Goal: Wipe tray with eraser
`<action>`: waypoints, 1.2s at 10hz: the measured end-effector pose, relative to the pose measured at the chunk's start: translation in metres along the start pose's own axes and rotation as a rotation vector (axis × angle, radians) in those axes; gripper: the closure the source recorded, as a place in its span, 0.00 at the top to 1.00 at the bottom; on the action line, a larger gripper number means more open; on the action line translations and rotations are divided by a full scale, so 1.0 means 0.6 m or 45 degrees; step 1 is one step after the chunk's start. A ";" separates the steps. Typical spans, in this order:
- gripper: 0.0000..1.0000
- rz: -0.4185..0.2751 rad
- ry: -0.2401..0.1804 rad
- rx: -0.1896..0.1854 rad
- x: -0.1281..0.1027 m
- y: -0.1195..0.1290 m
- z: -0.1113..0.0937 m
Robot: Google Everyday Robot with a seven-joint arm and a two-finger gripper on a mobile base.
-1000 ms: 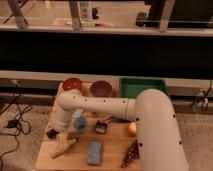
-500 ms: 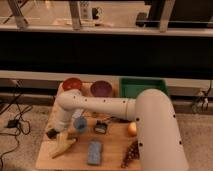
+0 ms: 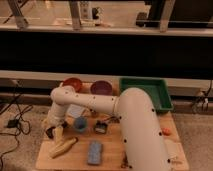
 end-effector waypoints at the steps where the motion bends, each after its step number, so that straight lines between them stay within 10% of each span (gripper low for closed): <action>1: 0.80 -0.004 0.008 0.004 0.015 -0.015 -0.012; 6: 0.80 0.006 0.013 0.021 0.071 -0.007 -0.051; 12: 0.76 0.009 -0.102 0.032 0.077 0.003 0.017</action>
